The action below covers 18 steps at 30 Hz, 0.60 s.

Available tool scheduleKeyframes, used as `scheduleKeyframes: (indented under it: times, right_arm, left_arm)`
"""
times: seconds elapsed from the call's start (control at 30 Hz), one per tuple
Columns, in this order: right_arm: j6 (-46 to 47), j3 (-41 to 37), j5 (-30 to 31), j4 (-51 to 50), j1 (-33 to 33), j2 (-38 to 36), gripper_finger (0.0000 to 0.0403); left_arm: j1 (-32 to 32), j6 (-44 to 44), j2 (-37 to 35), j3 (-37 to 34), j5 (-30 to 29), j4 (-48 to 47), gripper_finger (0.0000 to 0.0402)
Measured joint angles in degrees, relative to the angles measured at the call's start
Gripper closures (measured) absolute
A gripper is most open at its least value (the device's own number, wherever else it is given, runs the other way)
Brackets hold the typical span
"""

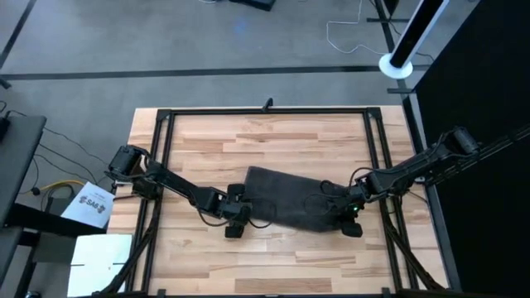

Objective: Roll towel
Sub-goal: Roll the black towel

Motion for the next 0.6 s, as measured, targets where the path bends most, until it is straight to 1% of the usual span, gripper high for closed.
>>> scheduleKeyframes:
  times: [0.13, 0.17, 0.23, 0.33, 0.4, 0.47, 0.5, 0.53, 0.6]
  right_arm:
    - [0.05, 0.00, 0.10, -0.10, 0.00, -0.02, 0.0395]
    - [0.25, 0.00, 0.14, -0.05, 0.00, -0.02, 0.0395]
    - [0.98, 0.00, 0.75, 0.01, 0.41, 0.00, 0.0395]
    - [1.68, -0.02, 6.07, 0.71, 2.87, 0.00, 0.0395]
    - [3.90, -1.05, 8.95, 3.85, 4.46, -0.06, 0.0395]
    - [6.16, -2.27, 9.49, 5.52, 5.26, -0.04, 0.0395]
    - [8.90, -3.51, 9.49, 8.72, 6.32, -0.10, 0.0395]
    - [10.17, -3.66, 9.71, 9.48, 6.71, 0.01, 0.0396]
    - [12.03, -3.43, 8.40, 12.50, 6.82, -0.25, 0.0396]
  left_arm:
    - [0.01, 0.20, -0.04, 0.01, -1.12, -0.85, 0.0365]
    - [-0.16, 0.44, -0.42, 0.07, -0.90, -1.29, 0.0379]
    - [-0.68, 0.26, -2.15, 0.06, -0.34, -3.03, 0.0381]
    - [-1.87, -2.14, -5.29, -0.22, 1.34, -8.50, 0.0381]
    - [-2.65, -3.98, -7.27, -0.85, 3.13, -11.37, 0.0381]
    - [-2.98, -5.32, -8.19, -1.50, 5.36, -11.56, 0.0381]
    - [-3.72, -7.23, -9.58, -2.72, 7.46, -11.65, 0.0381]
    - [-4.21, -8.68, -10.81, -3.04, 8.64, -11.67, 0.0381]
    - [-4.82, -10.66, -13.43, -2.87, 11.66, -12.40, 0.0381]
